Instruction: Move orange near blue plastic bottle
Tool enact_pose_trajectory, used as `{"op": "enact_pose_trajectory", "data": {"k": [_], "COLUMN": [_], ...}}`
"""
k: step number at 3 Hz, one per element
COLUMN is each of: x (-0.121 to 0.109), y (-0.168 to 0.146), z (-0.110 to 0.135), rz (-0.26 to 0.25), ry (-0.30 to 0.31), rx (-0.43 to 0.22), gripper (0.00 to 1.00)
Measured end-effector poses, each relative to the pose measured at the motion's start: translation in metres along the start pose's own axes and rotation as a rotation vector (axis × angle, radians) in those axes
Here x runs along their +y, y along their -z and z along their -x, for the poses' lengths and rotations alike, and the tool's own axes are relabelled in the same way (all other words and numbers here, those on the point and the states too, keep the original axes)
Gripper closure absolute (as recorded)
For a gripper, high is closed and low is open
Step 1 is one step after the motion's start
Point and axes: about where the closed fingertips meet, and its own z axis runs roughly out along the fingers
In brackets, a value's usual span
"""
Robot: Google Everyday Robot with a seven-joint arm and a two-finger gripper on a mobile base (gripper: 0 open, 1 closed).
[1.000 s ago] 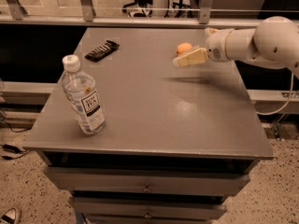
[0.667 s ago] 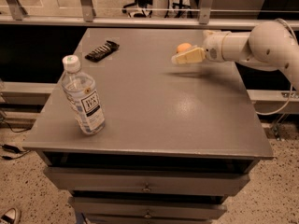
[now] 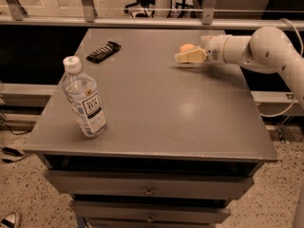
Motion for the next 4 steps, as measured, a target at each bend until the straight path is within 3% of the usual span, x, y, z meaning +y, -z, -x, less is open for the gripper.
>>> {"op": "enact_pose_trajectory", "data": {"k": [3, 4], "x": [0.024, 0.058], "y": [0.013, 0.031], "z": [0.011, 0.034], "rz": [0.073, 0.142], "ry": [0.021, 0.074], "rx": [-0.031, -0.074], "gripper": [0.87, 1.0]}}
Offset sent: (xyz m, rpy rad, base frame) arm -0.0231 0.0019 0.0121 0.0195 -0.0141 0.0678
